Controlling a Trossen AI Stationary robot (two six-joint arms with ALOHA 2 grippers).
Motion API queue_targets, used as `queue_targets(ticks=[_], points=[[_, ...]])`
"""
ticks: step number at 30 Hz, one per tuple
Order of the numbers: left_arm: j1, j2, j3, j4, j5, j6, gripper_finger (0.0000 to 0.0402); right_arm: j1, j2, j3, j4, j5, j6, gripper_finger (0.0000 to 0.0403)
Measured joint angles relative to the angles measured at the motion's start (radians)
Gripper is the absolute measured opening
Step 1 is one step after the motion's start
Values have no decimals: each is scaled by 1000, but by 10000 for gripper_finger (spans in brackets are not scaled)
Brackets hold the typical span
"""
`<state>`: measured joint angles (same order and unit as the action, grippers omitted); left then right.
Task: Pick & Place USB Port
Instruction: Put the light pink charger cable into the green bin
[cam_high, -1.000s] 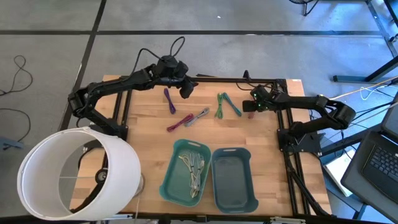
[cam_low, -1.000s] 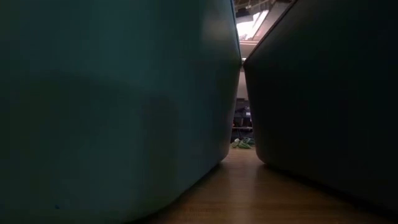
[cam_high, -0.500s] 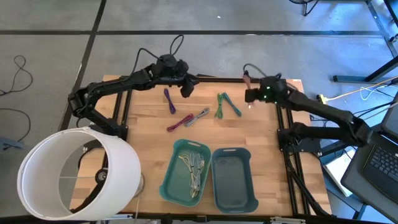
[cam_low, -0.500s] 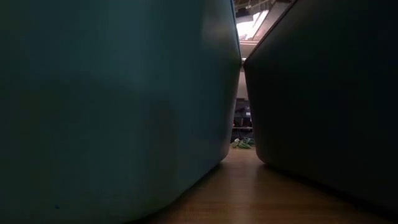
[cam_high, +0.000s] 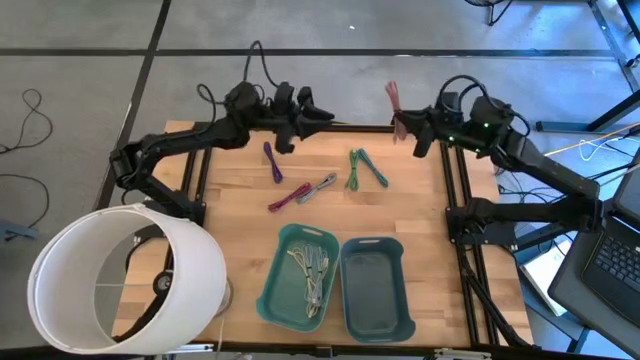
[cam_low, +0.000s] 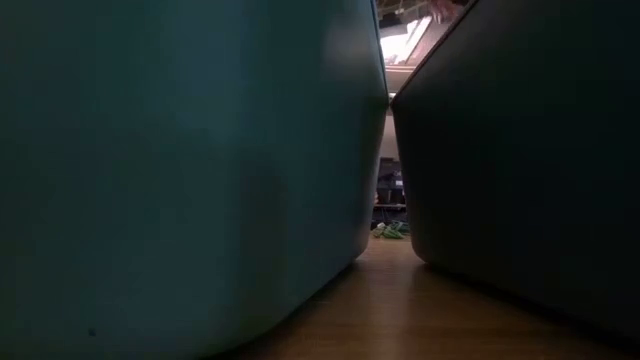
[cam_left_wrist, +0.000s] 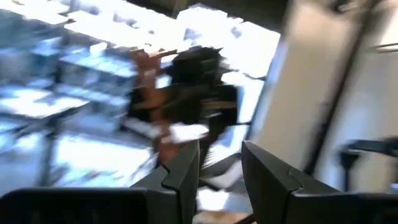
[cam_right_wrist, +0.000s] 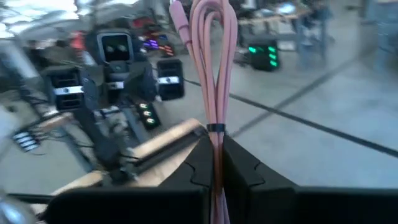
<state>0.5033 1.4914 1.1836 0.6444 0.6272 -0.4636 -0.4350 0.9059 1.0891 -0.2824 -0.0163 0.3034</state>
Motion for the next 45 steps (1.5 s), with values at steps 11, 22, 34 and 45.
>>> queue_targets(ticks=[11,22,34,45], points=[[-35,0,0,25,-40,2,110,111,235,115,162,-146,2,14],[-37,0,0,-2,-121,6,176,158,359,259,131,-196,-76,14],[-64,0,0,2,-120,6,224,158,432,262,164,-198,-84,14],[-73,1,0,2,-118,68,153,158,458,262,214,-247,-78,14]])
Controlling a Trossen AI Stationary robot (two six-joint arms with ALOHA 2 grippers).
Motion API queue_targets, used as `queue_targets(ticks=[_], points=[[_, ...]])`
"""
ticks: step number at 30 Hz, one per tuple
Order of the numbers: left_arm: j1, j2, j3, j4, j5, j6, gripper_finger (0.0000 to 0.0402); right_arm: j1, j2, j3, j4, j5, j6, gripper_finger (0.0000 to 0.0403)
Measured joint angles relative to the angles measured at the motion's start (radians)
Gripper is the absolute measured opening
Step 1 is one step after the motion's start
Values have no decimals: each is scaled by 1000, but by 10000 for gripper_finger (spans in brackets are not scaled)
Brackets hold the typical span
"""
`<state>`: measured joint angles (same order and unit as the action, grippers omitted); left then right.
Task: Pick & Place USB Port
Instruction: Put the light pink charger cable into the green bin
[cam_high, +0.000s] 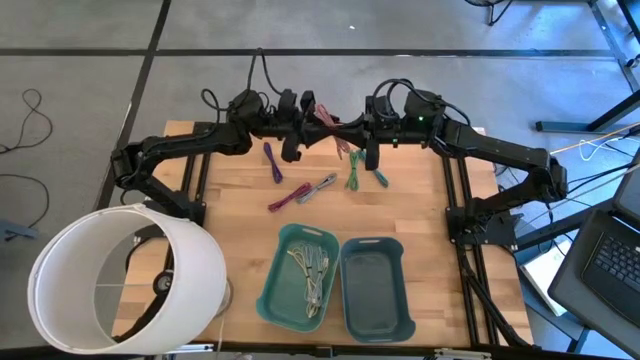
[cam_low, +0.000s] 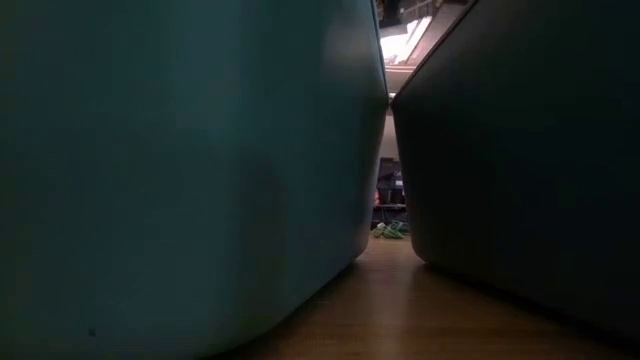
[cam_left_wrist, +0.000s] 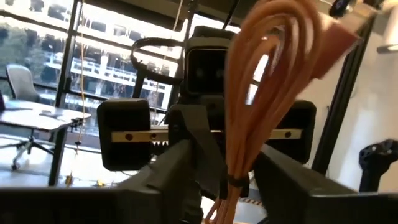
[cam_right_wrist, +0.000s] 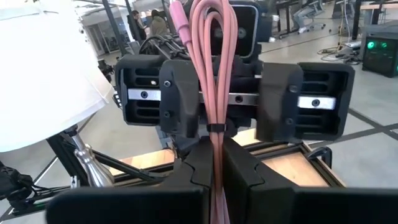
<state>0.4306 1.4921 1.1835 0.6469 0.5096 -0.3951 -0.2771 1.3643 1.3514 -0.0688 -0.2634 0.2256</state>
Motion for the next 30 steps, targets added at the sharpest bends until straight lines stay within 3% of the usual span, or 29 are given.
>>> queue_targets(ticks=[3,5,10,17,21,26,30], points=[[0,0,0,4,31,48,58,0,0,0,-4,-4,1,14],[4,0,0,8,51,50,21,0,0,0,-6,-2,1,14],[4,0,0,6,45,48,14,-8,-6,0,-13,-3,0,34],[4,1,0,4,54,41,14,-11,-98,1,-118,16,-119,148],[4,1,0,-25,77,-5,14,-10,-173,1,-249,94,-126,206],[-9,-33,0,-325,107,-30,14,-11,-264,1,-511,253,-126,246],[-35,-76,0,-702,9,53,14,-11,-327,1,-673,382,-121,250]])
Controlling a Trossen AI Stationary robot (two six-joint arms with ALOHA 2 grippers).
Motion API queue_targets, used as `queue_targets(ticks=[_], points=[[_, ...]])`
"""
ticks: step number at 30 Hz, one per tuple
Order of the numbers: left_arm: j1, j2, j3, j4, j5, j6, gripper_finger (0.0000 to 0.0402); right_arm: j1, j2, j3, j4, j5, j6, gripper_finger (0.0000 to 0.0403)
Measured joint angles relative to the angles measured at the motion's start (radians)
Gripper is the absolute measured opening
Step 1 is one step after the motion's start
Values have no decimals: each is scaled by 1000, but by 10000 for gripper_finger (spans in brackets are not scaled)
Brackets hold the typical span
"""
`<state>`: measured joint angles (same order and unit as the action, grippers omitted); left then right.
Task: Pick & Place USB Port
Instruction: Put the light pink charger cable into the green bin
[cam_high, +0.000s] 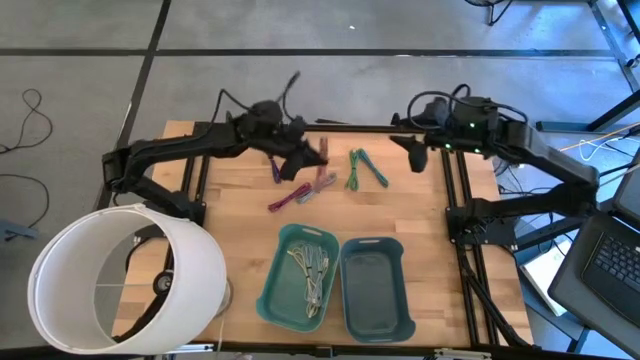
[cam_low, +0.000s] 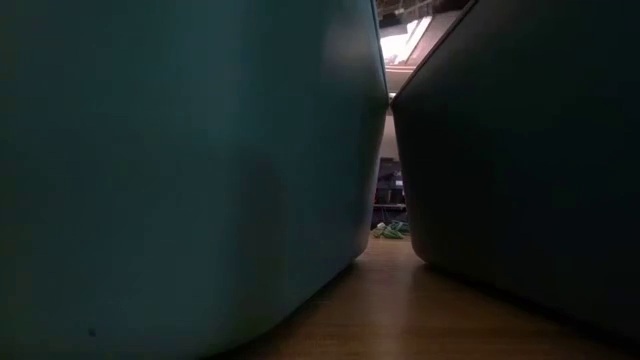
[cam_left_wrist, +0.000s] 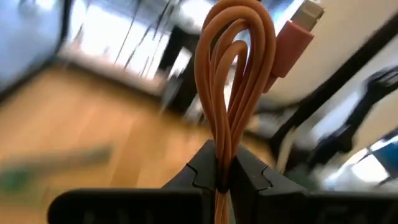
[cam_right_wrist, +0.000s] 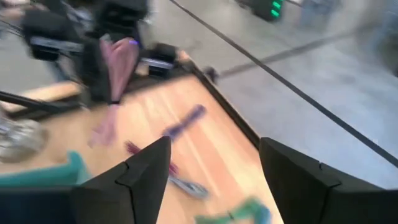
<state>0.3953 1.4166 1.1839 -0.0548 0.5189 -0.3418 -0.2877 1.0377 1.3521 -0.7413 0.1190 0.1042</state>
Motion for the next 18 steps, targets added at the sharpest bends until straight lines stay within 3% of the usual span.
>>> queue_targets(ticks=[4,9,13,18], points=[[-14,-45,0,-346,-107,-12,14,0,-45,0,-71,72,12,243],[-91,-58,0,-613,-182,-223,13,0,-66,0,-70,99,-35,234],[-192,-47,0,-654,-176,-473,13,0,-65,0,-68,99,-87,228],[-345,-45,0,-504,-122,-741,13,0,-65,0,-78,99,-141,227]])
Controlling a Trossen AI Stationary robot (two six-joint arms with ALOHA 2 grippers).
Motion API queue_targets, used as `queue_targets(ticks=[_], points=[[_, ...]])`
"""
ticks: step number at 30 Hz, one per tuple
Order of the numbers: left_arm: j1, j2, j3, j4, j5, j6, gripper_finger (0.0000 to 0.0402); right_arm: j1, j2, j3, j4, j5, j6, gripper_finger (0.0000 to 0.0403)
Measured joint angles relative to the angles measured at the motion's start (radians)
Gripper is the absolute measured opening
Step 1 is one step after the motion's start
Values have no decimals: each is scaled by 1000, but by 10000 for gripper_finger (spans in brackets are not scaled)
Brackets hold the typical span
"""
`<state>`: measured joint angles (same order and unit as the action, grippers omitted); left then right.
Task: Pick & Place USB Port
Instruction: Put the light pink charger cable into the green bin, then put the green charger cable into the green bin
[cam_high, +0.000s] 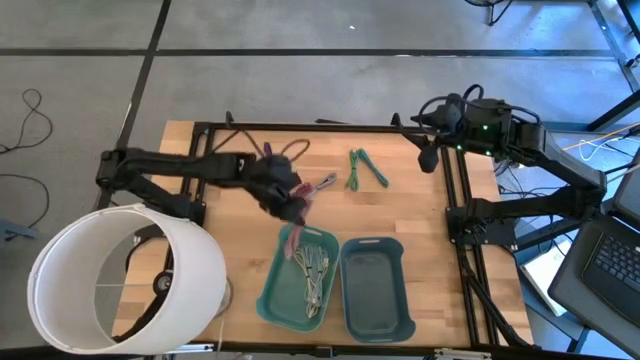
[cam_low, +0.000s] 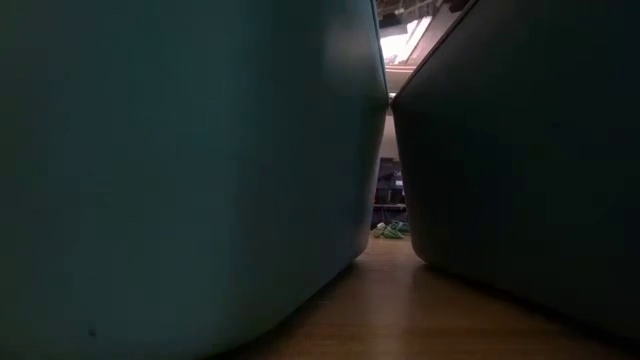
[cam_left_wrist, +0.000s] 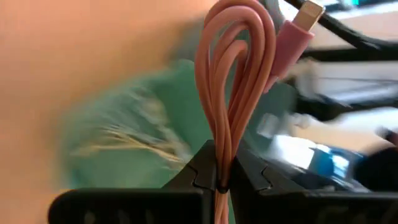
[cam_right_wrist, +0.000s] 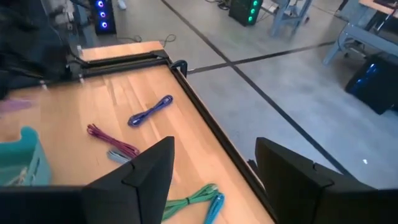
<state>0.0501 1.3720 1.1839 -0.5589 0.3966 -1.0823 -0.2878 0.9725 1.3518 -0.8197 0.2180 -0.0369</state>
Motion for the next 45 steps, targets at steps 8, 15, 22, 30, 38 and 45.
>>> queue_targets(ticks=[8,15,22,30,38,45], points=[[-183,55,1,21,-78,-187,13,0,0,0,-26,0,-53,227],[-220,204,0,11,-83,-99,13,0,0,0,-22,0,-75,227],[-207,338,5,23,-30,-39,13,0,0,0,-26,0,-75,227],[-197,398,1,50,-7,-30,29,0,0,0,-30,0,-76,227],[-197,375,8,80,-20,21,113,0,0,0,-30,0,-76,227],[-196,370,8,77,5,22,184,0,0,0,-30,0,-76,227]])
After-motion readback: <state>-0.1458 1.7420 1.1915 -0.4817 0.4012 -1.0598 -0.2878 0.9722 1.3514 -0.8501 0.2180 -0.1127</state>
